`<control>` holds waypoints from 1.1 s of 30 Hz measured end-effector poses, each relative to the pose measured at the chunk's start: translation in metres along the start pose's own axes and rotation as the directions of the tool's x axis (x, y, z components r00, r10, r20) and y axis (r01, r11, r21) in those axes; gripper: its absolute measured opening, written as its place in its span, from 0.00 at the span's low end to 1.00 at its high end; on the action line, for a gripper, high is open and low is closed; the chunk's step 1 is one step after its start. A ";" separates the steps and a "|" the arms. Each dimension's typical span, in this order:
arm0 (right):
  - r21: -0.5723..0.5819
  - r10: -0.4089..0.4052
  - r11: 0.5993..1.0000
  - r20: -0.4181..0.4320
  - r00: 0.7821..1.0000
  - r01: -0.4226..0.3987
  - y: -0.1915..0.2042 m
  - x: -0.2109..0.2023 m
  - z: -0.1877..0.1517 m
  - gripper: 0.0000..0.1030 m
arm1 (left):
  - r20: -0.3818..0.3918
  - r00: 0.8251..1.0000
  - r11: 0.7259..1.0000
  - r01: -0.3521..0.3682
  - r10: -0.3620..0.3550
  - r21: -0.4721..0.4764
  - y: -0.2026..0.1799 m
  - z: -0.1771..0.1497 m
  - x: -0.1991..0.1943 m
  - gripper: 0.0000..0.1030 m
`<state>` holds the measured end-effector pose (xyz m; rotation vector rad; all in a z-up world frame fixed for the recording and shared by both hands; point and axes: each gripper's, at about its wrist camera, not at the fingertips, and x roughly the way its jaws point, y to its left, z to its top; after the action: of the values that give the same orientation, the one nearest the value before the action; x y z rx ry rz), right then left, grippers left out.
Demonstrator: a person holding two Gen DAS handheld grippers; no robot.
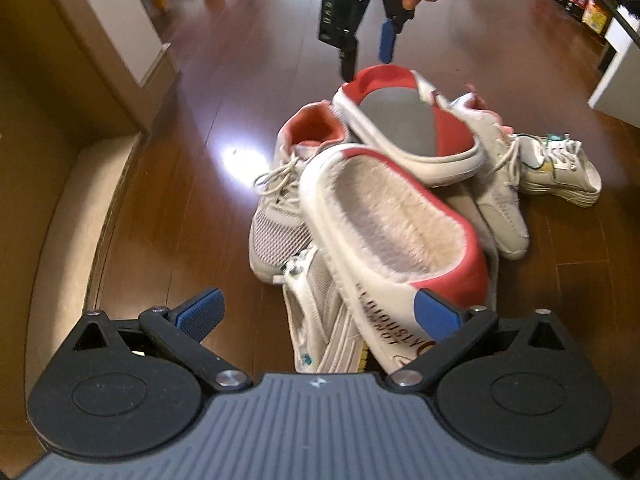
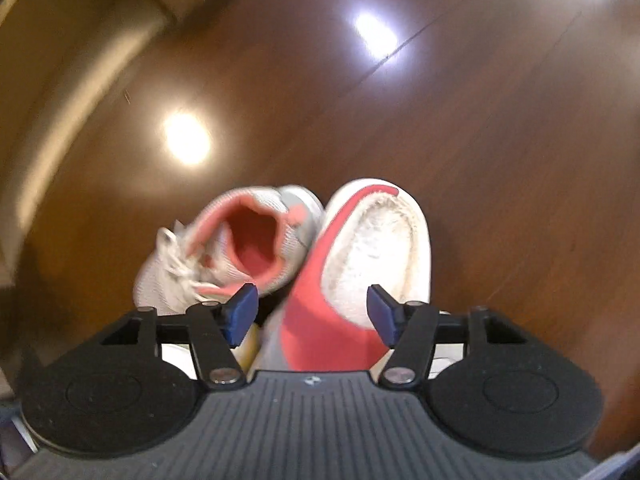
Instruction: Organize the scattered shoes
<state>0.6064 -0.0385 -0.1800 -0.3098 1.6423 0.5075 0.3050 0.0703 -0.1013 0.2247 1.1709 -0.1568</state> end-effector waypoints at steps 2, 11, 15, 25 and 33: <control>-0.008 -0.001 1.000 -0.012 1.000 0.001 0.002 0.006 0.007 0.55 | -0.007 1.000 1.000 -0.006 0.006 -0.010 0.004 -0.001 0.003 0.99; 0.015 -0.017 1.000 -0.048 0.999 0.018 -0.002 0.043 0.020 0.43 | -0.024 1.000 1.000 -0.019 0.019 -0.021 0.013 -0.009 0.006 0.99; 0.025 -0.009 1.000 -0.057 0.998 0.011 -0.003 0.053 0.017 0.28 | -0.034 0.999 0.999 -0.023 0.022 -0.026 0.013 -0.010 0.007 0.99; -0.006 0.013 1.000 0.164 0.986 -0.012 0.002 0.013 -0.021 0.12 | 0.003 1.000 0.999 0.012 -0.012 -0.040 0.007 -0.011 -0.007 0.99; -0.017 0.032 0.999 0.488 0.872 -0.027 -0.014 -0.103 -0.170 0.10 | 0.052 0.996 0.997 0.078 -0.077 -0.017 -0.031 -0.021 -0.038 0.99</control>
<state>0.4804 -0.1445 -0.0673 -0.1449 1.1509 0.5643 0.2642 0.0459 -0.0772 0.1575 1.1299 -0.2186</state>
